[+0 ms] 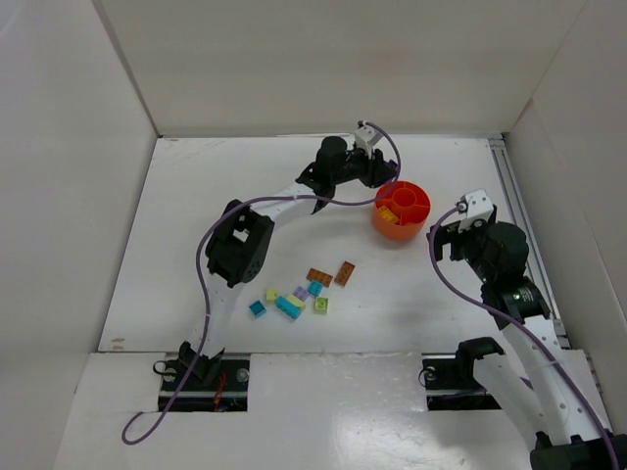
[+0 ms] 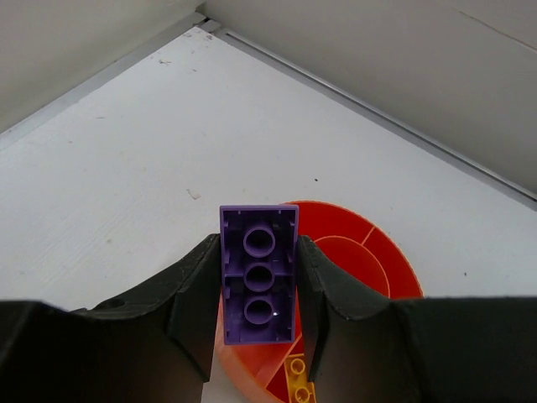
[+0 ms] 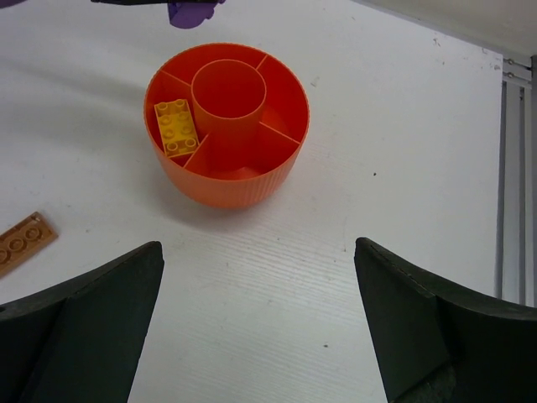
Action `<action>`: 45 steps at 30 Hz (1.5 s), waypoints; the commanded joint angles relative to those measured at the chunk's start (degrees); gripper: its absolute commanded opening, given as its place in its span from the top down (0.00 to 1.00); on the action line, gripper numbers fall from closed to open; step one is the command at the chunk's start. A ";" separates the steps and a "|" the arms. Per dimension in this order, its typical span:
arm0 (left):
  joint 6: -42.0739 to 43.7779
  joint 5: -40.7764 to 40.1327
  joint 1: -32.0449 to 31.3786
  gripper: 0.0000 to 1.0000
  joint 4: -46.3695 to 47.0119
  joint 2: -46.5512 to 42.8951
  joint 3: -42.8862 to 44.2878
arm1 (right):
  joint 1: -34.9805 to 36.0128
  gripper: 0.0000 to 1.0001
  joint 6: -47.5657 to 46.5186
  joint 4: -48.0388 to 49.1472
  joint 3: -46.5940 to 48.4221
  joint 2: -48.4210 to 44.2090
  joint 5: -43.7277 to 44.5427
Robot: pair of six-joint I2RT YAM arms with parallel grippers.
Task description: Sort the legos into containers by color
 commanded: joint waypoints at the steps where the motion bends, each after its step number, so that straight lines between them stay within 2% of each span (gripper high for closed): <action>1: -1.53 4.06 -0.38 0.82 4.95 0.53 4.18 | -0.27 0.00 -0.11 2.50 0.01 -0.50 0.29; 12: -7.32 4.06 -0.38 0.82 10.22 4.57 3.04 | -0.27 0.00 -0.64 2.50 0.53 2.32 0.82; 16: -9.43 2.13 -0.38 0.82 13.38 5.10 0.41 | -0.27 0.00 -0.64 2.50 0.53 2.32 0.82; 24: -11.37 0.20 -0.38 0.82 15.14 6.24 0.40 | -0.27 0.00 -0.64 2.50 1.06 2.32 0.82; 27: -11.90 0.20 -0.38 0.79 15.14 6.77 0.40 | -0.27 0.00 -0.64 2.50 1.06 2.32 0.82; 28: -12.42 0.81 -0.38 0.76 15.14 7.29 0.40 | -0.27 0.00 -0.64 2.50 1.06 2.32 0.82; 41: -14.10 3.10 -0.38 0.73 15.76 7.83 -0.30 | -0.27 0.00 -0.64 2.50 1.06 2.84 0.82; 45: -14.10 3.10 -0.38 0.65 16.29 7.21 -2.41 | -0.27 0.00 -0.64 2.50 1.06 2.84 0.82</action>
